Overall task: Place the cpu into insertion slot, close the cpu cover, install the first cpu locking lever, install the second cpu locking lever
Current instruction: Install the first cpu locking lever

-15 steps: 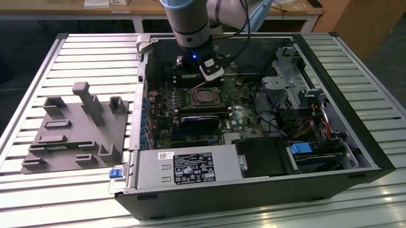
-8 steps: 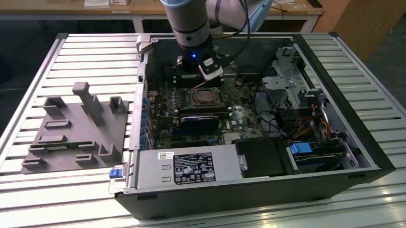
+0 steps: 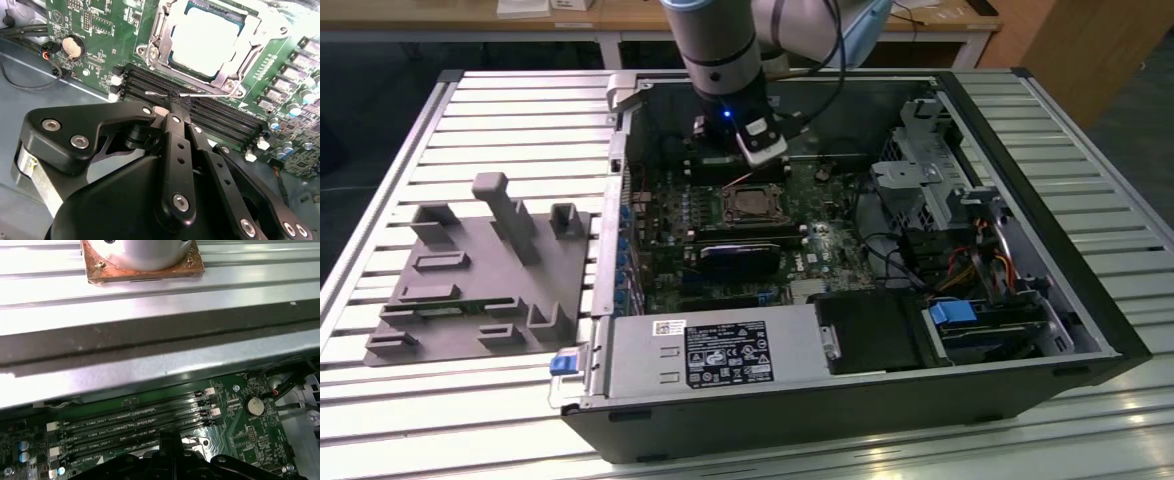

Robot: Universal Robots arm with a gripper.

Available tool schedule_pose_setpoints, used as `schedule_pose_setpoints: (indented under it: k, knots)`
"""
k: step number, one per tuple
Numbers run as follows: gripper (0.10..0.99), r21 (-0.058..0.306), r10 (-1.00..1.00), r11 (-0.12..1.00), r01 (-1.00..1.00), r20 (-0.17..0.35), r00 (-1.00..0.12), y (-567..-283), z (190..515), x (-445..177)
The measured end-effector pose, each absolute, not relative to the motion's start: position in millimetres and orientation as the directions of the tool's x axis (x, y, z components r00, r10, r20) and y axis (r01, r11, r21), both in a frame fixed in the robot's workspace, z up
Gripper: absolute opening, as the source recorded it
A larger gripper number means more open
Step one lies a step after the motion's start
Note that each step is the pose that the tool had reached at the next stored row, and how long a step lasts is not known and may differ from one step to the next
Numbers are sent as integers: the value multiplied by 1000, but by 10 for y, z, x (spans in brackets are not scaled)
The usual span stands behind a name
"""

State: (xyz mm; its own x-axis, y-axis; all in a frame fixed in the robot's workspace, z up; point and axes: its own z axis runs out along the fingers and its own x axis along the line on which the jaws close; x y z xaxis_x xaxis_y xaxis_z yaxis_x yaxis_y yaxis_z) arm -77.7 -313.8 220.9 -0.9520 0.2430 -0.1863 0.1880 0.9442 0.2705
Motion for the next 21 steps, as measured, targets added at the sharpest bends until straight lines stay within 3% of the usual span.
schedule_pose_setpoints:
  k: [16, 21]
  knots:
    - [102, 262, 288, 936, 234, -189, -939, -3086, 2167, -755]
    - [102, 268, 288, 936, 227, -214, -933, -3086, 2137, -755]
